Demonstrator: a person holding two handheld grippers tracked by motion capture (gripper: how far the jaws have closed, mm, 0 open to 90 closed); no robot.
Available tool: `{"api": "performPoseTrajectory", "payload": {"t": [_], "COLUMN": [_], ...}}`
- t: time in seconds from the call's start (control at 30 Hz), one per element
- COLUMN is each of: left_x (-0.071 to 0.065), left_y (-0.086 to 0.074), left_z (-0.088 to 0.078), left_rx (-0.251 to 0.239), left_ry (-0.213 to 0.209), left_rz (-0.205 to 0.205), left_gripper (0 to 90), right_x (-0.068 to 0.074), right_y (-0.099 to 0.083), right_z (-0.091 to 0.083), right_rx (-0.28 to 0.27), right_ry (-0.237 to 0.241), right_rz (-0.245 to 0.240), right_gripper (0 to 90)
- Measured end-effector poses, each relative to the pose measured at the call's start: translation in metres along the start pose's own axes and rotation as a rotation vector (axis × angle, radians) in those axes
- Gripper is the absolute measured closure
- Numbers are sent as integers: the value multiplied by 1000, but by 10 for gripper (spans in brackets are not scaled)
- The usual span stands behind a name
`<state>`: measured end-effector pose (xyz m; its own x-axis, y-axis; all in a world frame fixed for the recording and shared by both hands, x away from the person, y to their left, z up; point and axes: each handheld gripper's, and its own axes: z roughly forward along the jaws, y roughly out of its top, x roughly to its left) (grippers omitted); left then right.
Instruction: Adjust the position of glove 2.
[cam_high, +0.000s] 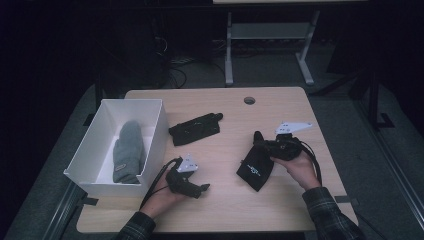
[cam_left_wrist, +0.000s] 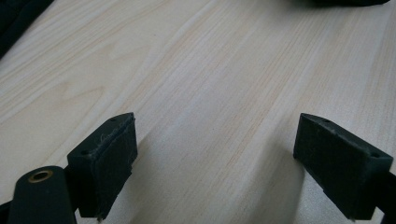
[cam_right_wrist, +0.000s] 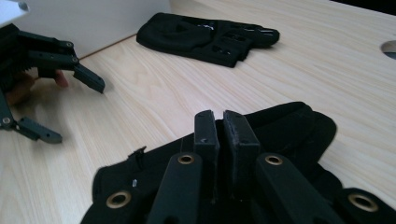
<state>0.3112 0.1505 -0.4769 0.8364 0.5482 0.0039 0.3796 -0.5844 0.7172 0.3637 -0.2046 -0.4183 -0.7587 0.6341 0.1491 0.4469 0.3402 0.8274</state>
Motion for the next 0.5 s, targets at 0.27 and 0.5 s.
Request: {"api": "performPoseTrajectory", "payload": {"t": [0.27,0.5], "left_x": [0,0], "left_y": [0,0], "left_z": [0,0], "left_rx": [1,-4], "left_ry": [0,-1], "left_rz": [1,-5], "left_gripper": [128,127], "right_x": [-11,-15], "right_y": [-10,-23], "right_z": [-22,-27], "right_rx": [-21,48], "right_ry": [-31,-69], "right_rz": [25,24], "right_gripper": [900,867]}}
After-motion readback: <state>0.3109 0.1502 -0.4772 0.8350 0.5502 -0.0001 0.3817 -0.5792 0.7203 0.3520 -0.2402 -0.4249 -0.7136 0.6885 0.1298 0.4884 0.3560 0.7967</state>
